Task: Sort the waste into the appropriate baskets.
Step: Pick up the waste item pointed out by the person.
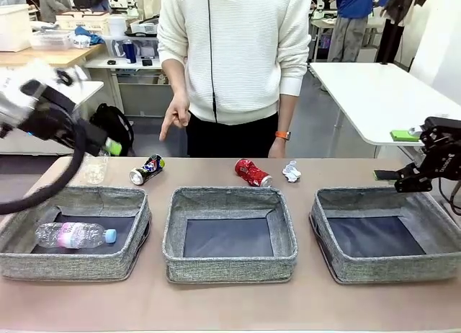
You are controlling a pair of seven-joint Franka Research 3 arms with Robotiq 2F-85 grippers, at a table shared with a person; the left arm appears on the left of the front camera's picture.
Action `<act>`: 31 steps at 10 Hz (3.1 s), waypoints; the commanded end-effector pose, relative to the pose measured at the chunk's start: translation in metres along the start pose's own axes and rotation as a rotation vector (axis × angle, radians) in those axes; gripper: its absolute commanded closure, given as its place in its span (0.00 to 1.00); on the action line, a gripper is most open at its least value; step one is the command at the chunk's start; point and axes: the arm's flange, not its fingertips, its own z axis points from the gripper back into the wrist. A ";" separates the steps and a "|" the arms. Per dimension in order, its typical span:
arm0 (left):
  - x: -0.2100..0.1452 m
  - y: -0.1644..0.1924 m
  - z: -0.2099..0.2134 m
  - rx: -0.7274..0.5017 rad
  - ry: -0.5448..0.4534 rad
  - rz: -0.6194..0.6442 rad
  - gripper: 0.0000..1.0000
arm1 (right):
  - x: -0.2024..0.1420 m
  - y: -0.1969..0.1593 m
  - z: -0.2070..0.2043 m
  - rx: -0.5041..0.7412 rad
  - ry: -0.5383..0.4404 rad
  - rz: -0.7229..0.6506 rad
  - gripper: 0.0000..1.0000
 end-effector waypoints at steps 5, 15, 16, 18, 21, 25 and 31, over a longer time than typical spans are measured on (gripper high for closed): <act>-0.004 0.002 -0.007 0.072 -0.005 -0.070 0.00 | -0.001 0.006 0.000 0.011 -0.004 -0.015 0.00; 0.154 0.060 -0.181 0.204 0.573 -0.166 0.00 | -0.001 0.006 0.000 0.011 -0.004 -0.015 0.00; 0.154 0.069 -0.195 0.229 0.589 -0.148 0.00 | -0.001 0.006 0.000 0.011 -0.004 -0.015 0.00; 0.151 0.094 -0.222 0.258 0.571 -0.125 0.00 | -0.001 0.006 0.000 0.011 -0.004 -0.015 0.00; 0.135 0.121 -0.244 0.316 0.581 -0.069 0.00 | -0.001 0.006 0.000 0.011 -0.004 -0.015 0.00; 0.124 0.126 -0.249 0.277 0.589 -0.066 0.00 | -0.001 0.006 0.000 0.011 -0.004 -0.015 0.00; 0.123 0.123 -0.244 0.264 0.582 -0.039 1.00 | -0.001 0.006 0.000 0.011 -0.004 -0.015 0.00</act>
